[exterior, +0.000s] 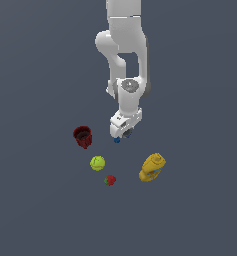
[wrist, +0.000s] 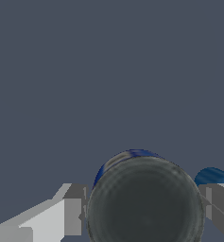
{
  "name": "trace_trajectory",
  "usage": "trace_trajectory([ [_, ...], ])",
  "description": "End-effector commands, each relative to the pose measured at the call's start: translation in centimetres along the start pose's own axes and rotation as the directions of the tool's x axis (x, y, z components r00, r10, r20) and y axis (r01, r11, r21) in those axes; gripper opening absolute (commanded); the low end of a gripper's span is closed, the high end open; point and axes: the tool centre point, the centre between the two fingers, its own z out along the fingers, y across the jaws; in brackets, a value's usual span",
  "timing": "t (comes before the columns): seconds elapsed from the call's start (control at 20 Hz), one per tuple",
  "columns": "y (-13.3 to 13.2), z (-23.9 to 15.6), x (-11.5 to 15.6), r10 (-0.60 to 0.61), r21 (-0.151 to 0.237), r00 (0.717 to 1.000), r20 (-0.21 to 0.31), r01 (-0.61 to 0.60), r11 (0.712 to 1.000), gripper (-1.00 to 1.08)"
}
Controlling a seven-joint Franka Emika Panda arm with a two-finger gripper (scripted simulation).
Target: Pick up a designated object from a clutter of objects.
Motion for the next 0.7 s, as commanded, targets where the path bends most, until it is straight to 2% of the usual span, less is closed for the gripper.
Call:
trace_trajectory([
  [0.0,0.0,-0.6,0.3,0.0,0.0,1.0,0.0,0.0,1.0,-1.0],
  [0.65,-0.1,-7.8,3.4,-0.002,0.006,1.0,0.007,0.002,1.0,-1.0],
])
